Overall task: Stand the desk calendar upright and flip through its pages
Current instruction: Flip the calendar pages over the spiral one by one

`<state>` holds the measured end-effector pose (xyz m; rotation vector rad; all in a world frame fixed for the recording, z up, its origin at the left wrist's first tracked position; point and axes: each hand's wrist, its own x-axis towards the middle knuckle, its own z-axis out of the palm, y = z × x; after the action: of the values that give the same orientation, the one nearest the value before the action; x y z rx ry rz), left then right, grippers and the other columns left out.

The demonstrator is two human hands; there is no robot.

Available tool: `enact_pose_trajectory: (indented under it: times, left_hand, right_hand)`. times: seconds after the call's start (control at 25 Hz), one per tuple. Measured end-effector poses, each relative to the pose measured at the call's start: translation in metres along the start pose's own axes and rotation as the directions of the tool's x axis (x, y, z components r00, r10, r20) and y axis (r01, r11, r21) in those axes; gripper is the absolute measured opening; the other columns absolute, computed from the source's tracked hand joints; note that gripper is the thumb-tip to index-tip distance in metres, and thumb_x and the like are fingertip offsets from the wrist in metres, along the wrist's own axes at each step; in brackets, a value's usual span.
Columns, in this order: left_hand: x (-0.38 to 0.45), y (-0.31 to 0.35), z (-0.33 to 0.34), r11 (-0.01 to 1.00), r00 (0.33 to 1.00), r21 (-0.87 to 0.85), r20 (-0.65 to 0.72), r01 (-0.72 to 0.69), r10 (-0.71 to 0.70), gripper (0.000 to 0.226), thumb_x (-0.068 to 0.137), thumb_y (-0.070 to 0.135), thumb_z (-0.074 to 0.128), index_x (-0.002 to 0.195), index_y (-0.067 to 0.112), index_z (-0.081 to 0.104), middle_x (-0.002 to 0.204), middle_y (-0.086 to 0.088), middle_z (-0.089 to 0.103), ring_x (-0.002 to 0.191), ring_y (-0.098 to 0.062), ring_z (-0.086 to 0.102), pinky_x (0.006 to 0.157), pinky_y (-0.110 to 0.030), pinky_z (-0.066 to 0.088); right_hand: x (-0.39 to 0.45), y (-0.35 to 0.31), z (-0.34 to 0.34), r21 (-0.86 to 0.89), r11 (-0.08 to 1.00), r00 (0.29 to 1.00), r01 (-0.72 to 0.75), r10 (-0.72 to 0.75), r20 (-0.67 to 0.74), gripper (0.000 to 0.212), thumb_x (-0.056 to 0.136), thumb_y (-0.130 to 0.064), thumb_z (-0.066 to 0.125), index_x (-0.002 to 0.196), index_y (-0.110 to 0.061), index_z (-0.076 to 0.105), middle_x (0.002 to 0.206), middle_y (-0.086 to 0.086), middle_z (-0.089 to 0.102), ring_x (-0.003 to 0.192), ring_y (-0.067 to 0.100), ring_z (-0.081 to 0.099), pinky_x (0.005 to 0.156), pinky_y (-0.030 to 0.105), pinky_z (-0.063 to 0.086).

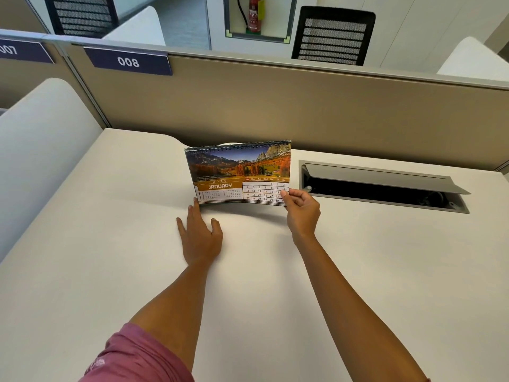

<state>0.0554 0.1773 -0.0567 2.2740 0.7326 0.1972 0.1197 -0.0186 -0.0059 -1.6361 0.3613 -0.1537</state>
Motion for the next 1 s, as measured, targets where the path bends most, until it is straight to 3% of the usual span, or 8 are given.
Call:
enact_pose_trajectory:
  times: [0.12, 0.24, 0.36, 0.52, 0.68, 0.88, 1.0]
  left_hand:
    - [-0.001, 0.002, -0.002, 1.000, 1.000, -0.017, -0.005, -0.002, 0.002, 0.066, 0.097, 0.027, 0.050, 0.155, 0.021, 0.020, 0.161, -0.003, 0.028, 0.152, -0.030, 0.008, 0.123, -0.050, 0.012]
    - [-0.005, 0.005, -0.005, 0.999, 1.000, -0.030, -0.020, -0.023, 0.022, 0.065, 0.097, 0.025, 0.050, 0.155, 0.020, 0.020, 0.160, -0.002, 0.029, 0.151, -0.029, 0.011, 0.123, -0.051, 0.012]
    - [-0.001, -0.001, 0.000, 0.996, 0.998, -0.067, -0.031, -0.056, 0.054, 0.062, 0.095, 0.023, 0.052, 0.152, 0.020, 0.027, 0.157, -0.002, 0.037, 0.150, -0.028, 0.015, 0.124, -0.048, 0.007]
    - [-0.003, -0.005, 0.000, 0.997, 1.000, -0.079, -0.008, -0.027, 0.026, 0.056, 0.096, 0.028, 0.054, 0.149, 0.022, 0.036, 0.155, -0.006, 0.040, 0.152, -0.030, 0.009, 0.123, -0.047, 0.007]
    - [-0.006, -0.001, -0.005, 0.985, 0.983, 0.026, -0.057, -0.172, 0.173, 0.055, 0.097, 0.024, 0.051, 0.149, 0.014, 0.037, 0.152, -0.010, 0.043, 0.146, -0.024, 0.030, 0.125, -0.045, 0.001]
    - [-0.006, 0.003, -0.007, 0.995, 0.997, -0.075, -0.037, -0.069, 0.066, 0.068, 0.097, 0.023, 0.049, 0.156, 0.020, 0.017, 0.159, -0.002, 0.032, 0.151, -0.026, 0.011, 0.125, -0.042, 0.002]
    - [-0.003, 0.000, -0.004, 0.994, 0.996, -0.067, -0.033, -0.082, 0.080, 0.068, 0.097, 0.026, 0.049, 0.156, 0.023, 0.016, 0.159, -0.002, 0.032, 0.151, -0.024, 0.013, 0.125, -0.042, 0.002]
  right_hand:
    - [-0.002, -0.001, -0.003, 0.080, 0.996, 0.997, -0.036, 0.030, 0.074, 0.009, 0.090, -0.018, 0.067, 0.098, -0.015, 0.064, 0.100, 0.008, 0.072, 0.091, 0.019, 0.071, 0.074, 0.023, 0.059]
    - [-0.003, -0.009, -0.008, 0.145, 0.980, 0.973, -0.137, 0.106, 0.204, 0.017, 0.095, -0.026, 0.059, 0.105, -0.014, 0.065, 0.105, 0.006, 0.072, 0.097, 0.020, 0.069, 0.076, 0.027, 0.059]
    - [0.001, -0.027, -0.016, 0.141, 0.950, 0.893, -0.277, 0.201, 0.402, 0.034, 0.098, -0.044, 0.047, 0.109, -0.020, 0.068, 0.105, 0.005, 0.074, 0.101, 0.021, 0.068, 0.079, 0.032, 0.058]
    - [0.006, -0.051, -0.026, 0.148, 0.900, 0.767, -0.410, 0.252, 0.591, 0.064, 0.094, -0.061, 0.032, 0.119, -0.012, 0.065, 0.109, 0.010, 0.072, 0.101, 0.022, 0.067, 0.083, 0.035, 0.055]
    - [0.005, -0.074, -0.034, 0.234, 0.859, 0.722, -0.455, 0.202, 0.662, 0.080, 0.089, -0.070, 0.021, 0.118, -0.010, 0.066, 0.111, 0.011, 0.072, 0.101, 0.023, 0.068, 0.081, 0.034, 0.056]
    - [0.007, -0.103, -0.029, 0.416, 0.733, 0.643, -0.539, 0.038, 0.765, 0.092, 0.077, -0.079, 0.035, 0.122, -0.005, 0.064, 0.117, 0.014, 0.070, 0.098, 0.024, 0.071, 0.075, 0.033, 0.060]
    - [0.013, -0.120, -0.021, 0.480, 0.669, 0.587, -0.567, -0.081, 0.806, 0.102, 0.078, -0.080, 0.033, 0.140, 0.000, 0.046, 0.136, 0.018, 0.057, 0.107, 0.025, 0.068, 0.083, 0.033, 0.060]
